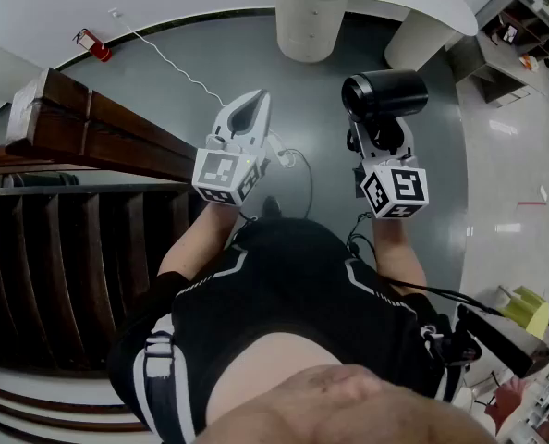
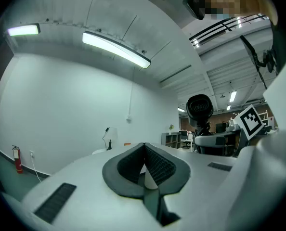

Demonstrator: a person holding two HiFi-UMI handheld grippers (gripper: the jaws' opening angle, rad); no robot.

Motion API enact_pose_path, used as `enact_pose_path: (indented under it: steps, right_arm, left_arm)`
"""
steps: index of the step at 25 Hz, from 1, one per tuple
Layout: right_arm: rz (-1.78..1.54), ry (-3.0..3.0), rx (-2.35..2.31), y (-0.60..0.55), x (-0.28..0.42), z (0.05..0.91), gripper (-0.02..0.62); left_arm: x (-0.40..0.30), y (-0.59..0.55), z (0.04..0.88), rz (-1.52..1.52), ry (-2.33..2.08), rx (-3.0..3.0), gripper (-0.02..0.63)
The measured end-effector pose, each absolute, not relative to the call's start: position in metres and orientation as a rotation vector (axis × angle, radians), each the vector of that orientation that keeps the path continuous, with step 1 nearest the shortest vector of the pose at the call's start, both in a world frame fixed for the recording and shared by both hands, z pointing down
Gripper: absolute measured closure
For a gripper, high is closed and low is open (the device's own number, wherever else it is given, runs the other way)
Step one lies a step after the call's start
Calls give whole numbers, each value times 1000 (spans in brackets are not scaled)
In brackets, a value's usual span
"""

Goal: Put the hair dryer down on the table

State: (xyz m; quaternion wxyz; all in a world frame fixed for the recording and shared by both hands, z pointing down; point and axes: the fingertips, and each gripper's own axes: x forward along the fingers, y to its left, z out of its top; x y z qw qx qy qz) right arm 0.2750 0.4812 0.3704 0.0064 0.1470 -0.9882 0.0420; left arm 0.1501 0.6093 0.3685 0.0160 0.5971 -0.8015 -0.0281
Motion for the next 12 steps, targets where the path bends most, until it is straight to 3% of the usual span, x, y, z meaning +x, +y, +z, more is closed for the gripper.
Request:
enact_pose_path:
  steps: [12]
  right_arm:
    - [140, -3081, 499, 481, 251, 374, 357]
  left_arm:
    - [126, 606, 376, -106, -2462, 1864, 574]
